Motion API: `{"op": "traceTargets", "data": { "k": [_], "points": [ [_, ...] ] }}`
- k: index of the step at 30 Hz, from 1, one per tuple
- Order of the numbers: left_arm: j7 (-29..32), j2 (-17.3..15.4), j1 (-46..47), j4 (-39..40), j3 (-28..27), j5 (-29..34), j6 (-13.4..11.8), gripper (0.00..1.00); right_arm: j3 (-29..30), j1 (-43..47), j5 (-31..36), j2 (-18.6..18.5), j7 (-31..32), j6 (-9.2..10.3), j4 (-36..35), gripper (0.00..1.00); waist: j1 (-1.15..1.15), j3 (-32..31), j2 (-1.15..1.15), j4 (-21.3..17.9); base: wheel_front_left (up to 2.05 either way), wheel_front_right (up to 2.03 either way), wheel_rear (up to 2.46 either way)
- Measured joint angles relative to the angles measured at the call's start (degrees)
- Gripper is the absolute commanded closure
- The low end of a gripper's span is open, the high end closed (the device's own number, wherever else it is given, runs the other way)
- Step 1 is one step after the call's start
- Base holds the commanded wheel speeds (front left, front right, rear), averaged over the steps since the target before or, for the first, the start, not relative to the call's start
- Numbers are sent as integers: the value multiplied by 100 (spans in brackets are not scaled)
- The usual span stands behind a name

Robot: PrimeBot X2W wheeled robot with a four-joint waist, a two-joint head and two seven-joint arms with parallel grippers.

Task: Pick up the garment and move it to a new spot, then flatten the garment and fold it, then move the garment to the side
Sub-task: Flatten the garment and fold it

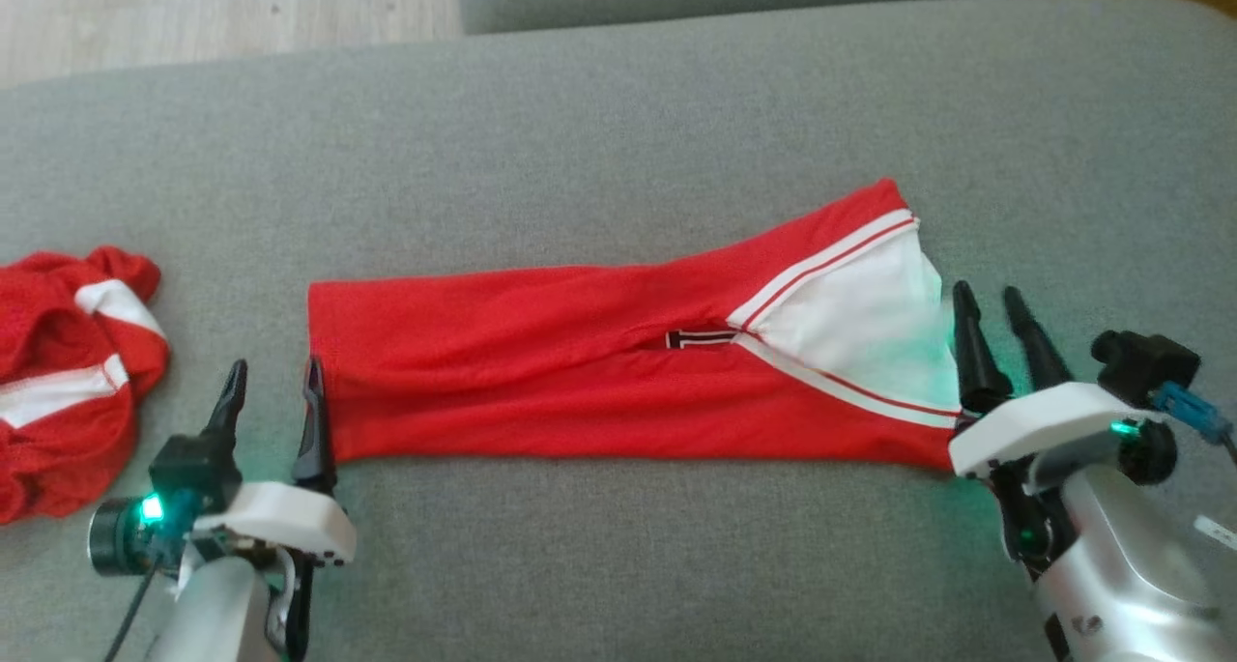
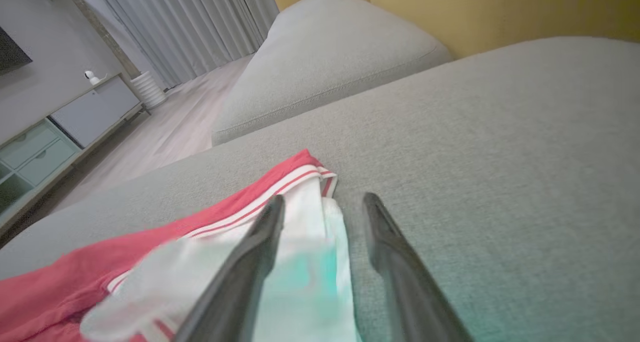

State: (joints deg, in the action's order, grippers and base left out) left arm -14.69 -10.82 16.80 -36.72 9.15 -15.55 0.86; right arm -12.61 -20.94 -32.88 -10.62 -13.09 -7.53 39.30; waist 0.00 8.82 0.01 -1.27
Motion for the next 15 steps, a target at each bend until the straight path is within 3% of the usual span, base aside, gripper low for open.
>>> {"op": "traceTargets", "data": {
  "k": [11, 15],
  "points": [
    [-1, 510, -877, 1078, -630, 660, -138, 0, 943, 352, 1889, 455, -112, 0, -448, 0, 0, -473, 0, 57, 0, 0, 0],
    [-1, 658, -1221, 1211, -756, 710, -76, 0, 1060, 804, 2140, 591, -112, 0, -446, 0, -1, -667, 0, 92, 0, 0, 0]
  ]
}}
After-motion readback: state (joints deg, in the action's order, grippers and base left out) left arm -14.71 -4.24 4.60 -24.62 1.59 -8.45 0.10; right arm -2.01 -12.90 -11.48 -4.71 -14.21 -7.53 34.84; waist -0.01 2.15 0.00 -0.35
